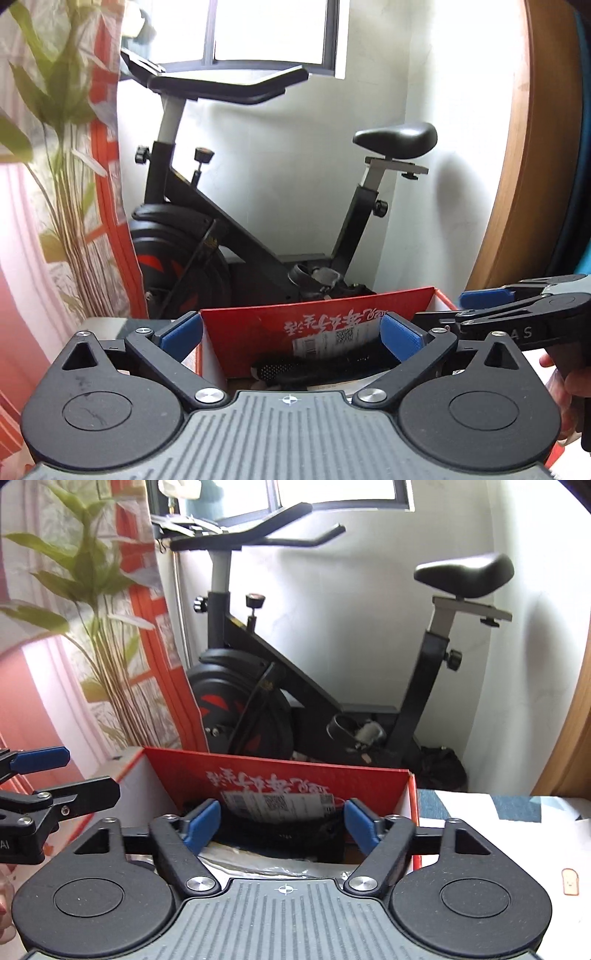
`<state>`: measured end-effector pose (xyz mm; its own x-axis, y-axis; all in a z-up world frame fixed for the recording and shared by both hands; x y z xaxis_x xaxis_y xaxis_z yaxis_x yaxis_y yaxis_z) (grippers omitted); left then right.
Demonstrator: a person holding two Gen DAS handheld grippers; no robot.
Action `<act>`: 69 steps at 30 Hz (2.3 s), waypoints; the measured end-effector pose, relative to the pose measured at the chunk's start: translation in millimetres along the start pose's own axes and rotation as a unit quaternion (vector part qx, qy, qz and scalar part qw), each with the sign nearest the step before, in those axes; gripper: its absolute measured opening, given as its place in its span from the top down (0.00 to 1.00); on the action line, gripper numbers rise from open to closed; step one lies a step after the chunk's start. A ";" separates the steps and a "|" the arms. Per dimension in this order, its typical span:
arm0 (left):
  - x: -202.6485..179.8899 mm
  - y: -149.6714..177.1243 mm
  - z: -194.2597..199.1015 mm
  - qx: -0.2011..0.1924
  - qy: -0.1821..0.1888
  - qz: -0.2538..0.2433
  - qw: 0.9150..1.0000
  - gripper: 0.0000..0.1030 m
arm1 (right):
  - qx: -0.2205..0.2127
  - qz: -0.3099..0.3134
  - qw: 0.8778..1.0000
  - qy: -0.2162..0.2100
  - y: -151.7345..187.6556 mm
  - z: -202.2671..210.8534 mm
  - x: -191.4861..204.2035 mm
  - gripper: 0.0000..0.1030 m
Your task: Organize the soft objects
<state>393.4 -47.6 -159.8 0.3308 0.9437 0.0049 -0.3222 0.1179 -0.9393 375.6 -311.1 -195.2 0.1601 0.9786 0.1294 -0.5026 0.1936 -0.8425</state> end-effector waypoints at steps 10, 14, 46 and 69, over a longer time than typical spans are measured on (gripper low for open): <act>0.5 -22.5 79.2 -0.015 -0.050 0.024 0.998 0.00 | -0.045 -0.009 0.999 -0.005 -26.0 81.7 22.4 0.00; -0.6 -27.1 126.2 -0.041 -0.072 0.027 0.996 0.00 | -0.067 -0.012 0.998 -0.011 -29.0 125.3 33.9 0.00; -47.5 -12.3 393.3 -0.083 -0.159 0.022 0.984 0.00 | -0.180 0.009 0.984 0.012 34.9 412.7 136.5 0.00; -50.3 -10.3 405.6 -0.093 -0.171 0.024 0.981 0.00 | -0.188 0.011 0.982 0.014 47.2 422.5 140.1 0.00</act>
<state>20.4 29.2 -11.2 -0.0074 0.9990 0.0434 -0.1530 0.0417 -0.9874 15.4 -135.3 4.1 0.1785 0.9790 0.0986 -0.1578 0.1274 -0.9792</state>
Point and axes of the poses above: each gripper's, at about its wrist camera, not at the fingertips, and z roughly against the way its jaws point, x to its left, y to its underside, the point moved 6 cm from there along -z, roughly the way its jaws point, and after that the axes turned 7 degrees about -x, right-handed, at the moved point
